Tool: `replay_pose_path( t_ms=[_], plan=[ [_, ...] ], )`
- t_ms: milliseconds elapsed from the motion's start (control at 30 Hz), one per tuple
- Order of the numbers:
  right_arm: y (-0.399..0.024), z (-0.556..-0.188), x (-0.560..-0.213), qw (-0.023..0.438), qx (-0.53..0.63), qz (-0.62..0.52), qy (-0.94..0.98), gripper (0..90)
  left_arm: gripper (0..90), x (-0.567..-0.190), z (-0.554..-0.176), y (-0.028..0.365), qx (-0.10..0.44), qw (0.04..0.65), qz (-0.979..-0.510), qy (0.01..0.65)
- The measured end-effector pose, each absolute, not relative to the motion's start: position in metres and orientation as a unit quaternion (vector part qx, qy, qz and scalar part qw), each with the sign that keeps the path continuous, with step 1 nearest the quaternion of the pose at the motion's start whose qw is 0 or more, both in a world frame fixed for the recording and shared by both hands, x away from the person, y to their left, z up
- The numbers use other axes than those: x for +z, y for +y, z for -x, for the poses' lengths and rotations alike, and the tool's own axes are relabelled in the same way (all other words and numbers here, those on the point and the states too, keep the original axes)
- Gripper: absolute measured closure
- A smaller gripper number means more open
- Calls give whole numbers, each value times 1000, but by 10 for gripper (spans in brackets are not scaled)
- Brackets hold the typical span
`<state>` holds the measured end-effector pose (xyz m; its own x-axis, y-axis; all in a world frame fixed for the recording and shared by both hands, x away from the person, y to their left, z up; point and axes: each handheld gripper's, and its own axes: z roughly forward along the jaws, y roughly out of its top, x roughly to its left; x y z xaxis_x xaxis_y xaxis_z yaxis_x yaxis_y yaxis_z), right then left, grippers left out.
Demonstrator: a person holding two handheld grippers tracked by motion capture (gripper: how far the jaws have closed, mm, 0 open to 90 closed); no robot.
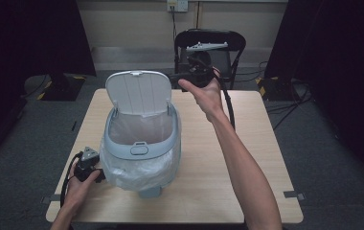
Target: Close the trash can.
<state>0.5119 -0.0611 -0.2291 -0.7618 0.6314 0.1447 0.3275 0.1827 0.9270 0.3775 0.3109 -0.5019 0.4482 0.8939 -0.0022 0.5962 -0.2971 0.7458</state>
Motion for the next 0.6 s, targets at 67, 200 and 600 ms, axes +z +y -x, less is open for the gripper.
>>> replay_pose_path(
  t_ms=[67,200,600],
  plan=[
    [-63,-510,-230,130,562,-313,755,236,198,-502,-378,311,213,349,-776,480],
    [-64,-506,-230,122,565,-304,757,246,197,-502,-378,311,213,349,-776,480],
    [-65,-487,-232,110,562,-269,774,253,197,-502,-378,311,213,349,-777,480]
  ],
)
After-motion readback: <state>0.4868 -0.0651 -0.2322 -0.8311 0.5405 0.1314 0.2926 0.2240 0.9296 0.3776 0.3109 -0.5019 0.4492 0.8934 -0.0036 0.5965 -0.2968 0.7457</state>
